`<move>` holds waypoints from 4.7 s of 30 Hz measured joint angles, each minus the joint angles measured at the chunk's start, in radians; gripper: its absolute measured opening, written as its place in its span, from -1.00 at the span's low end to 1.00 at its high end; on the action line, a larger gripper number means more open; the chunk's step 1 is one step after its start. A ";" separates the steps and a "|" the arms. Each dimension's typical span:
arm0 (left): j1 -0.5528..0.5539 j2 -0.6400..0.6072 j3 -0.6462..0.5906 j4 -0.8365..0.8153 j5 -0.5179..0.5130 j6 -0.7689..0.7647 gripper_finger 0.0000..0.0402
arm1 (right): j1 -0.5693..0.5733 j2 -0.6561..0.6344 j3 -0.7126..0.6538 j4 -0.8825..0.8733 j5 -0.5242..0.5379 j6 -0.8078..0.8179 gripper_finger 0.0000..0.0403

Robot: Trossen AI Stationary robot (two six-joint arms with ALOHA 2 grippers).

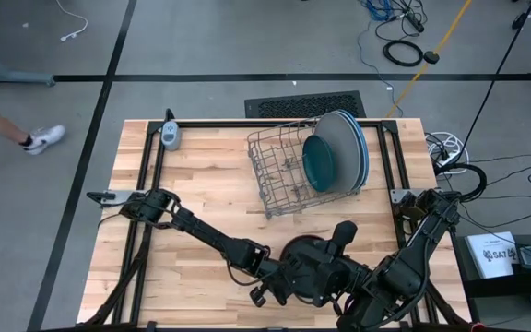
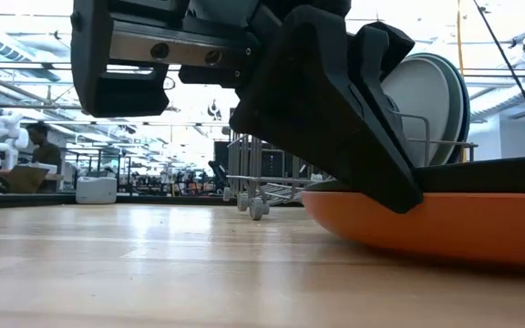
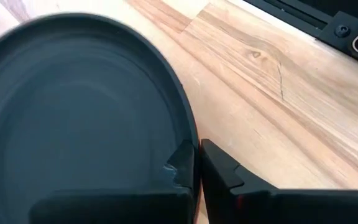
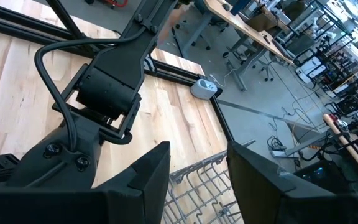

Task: Sort dishes
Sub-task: Put the black plate in the dish rack

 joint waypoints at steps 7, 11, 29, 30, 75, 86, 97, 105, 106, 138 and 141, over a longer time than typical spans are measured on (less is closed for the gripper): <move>0.000 0.000 0.000 0.001 0.000 0.000 -0.98 | 0.000 0.000 0.000 0.000 0.000 0.000 -0.24; 0.000 -0.004 0.000 0.000 0.000 0.000 -0.98 | 0.000 0.000 0.000 0.000 0.001 0.000 -0.24; -0.005 -0.044 -0.001 0.080 0.004 -0.027 -0.99 | 0.000 0.000 0.000 -0.011 0.000 0.018 -0.24; -0.005 -0.044 -0.001 0.096 0.004 -0.027 -0.99 | 0.000 0.000 0.000 -0.011 0.000 0.018 -0.24; 0.082 -0.272 -0.001 0.393 -0.425 -0.209 -1.00 | 0.140 0.004 0.008 0.219 0.293 -0.273 -0.24; 0.197 -0.414 -0.064 0.587 -0.460 -0.635 -1.00 | 0.189 0.004 0.008 0.181 0.292 -0.268 -0.24; 0.349 -0.410 -0.381 0.975 -0.466 -1.295 -1.00 | 0.276 0.004 0.008 0.172 0.335 -0.270 -0.24; 0.360 -0.407 -0.419 0.994 -0.642 -1.460 -1.00 | 0.306 0.004 0.008 0.053 0.354 -0.152 -0.24; 0.366 -0.407 -0.419 0.994 -0.661 -1.479 -1.00 | 0.306 0.004 0.008 0.034 0.355 -0.129 -0.24; 0.384 -0.234 -0.385 1.166 -0.829 -1.649 -1.00 | 0.305 0.004 0.008 -0.085 0.347 0.001 -0.24; 0.391 -0.234 -0.385 1.116 -0.837 -1.689 -1.00 | 0.305 0.004 0.008 -0.085 0.347 0.000 -0.24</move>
